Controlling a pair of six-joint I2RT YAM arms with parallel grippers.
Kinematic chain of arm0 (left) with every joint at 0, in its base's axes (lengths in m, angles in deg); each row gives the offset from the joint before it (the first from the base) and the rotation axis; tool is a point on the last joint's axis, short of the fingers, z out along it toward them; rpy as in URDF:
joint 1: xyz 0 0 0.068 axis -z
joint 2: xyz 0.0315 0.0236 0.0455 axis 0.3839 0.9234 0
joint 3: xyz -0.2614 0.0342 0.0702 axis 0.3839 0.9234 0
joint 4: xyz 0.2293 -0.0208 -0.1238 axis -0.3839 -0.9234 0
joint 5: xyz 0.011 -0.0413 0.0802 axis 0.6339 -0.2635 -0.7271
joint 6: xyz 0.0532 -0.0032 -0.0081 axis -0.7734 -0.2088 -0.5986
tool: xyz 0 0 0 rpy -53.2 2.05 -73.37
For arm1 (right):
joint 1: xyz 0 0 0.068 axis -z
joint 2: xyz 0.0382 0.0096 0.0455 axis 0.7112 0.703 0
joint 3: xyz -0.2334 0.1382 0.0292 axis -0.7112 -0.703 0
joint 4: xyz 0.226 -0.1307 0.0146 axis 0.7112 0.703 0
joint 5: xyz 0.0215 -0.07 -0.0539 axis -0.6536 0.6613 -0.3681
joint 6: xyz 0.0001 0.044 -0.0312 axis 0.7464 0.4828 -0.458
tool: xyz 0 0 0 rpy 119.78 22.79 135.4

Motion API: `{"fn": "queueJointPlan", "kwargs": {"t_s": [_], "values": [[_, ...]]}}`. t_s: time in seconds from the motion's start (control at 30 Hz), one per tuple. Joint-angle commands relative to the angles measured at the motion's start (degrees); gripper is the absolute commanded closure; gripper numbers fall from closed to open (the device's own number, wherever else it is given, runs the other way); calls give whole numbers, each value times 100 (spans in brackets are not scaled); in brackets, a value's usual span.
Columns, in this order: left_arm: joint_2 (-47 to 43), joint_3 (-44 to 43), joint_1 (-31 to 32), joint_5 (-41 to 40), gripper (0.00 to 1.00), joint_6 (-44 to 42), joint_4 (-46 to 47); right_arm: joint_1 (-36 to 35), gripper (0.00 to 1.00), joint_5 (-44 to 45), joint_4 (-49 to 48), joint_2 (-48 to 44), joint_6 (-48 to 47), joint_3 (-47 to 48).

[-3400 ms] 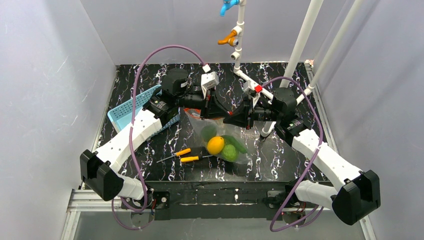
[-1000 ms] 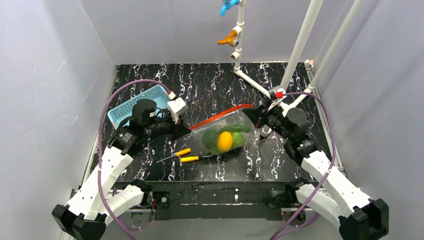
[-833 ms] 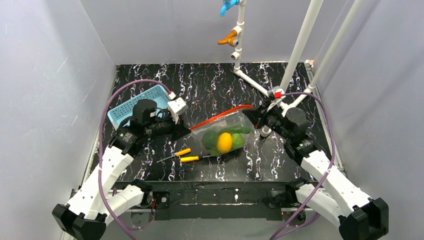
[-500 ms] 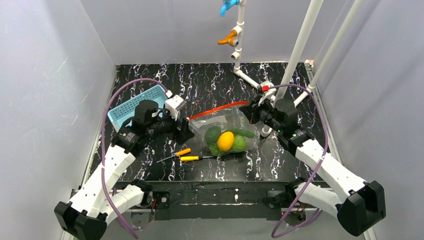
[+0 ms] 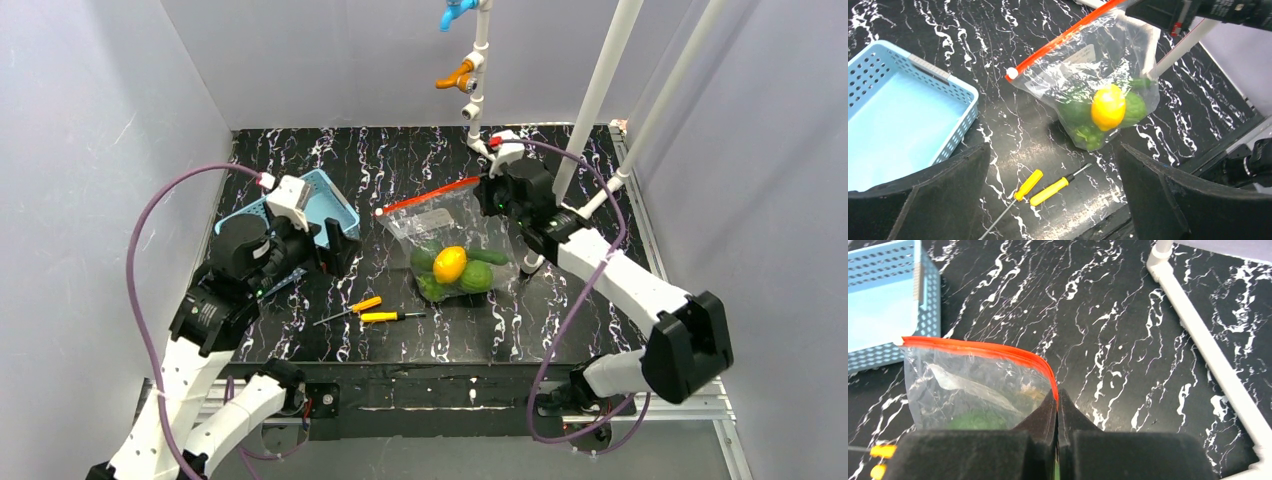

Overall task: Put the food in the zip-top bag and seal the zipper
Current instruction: Place the zipper food storage bag at the center of the board.

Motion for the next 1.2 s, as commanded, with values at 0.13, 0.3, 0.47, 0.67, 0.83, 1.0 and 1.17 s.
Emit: {"fn": "queueJointPlan", "kwargs": {"t_s": [0.13, 0.3, 0.47, 0.67, 0.83, 1.0, 1.17], "values": [[-542, -491, -20, -479, 2, 788, -663, -454, 98, 1824, 578, 1504, -768, 1493], [-787, -747, -20, -444, 2, 982, -785, -479, 85, 1854, 681, 2208, -1052, 1935], [-1035, -758, -20, -524, 2, 1087, -847, -549, 66, 2120, 897, 2568, -1110, 2225], [-1246, -667, -21, -563, 2, 1165, -849, -879, 40, 2264, 1151, 2414, -1352, 2365], [-1318, -706, -20, -593, 2, 1144, -887, -1255, 28, 2520, 1593, 1995, -1409, 2525], [-1450, -802, -20, -615, 2, 1140, -891, -1780, 20, 2410, 2213, 1197, -1408, 2587], [-1676, -852, -18, -694, 2, 1140, -842, -2097, 2, 1853, 2309, -256, -1282, 2113]]}}
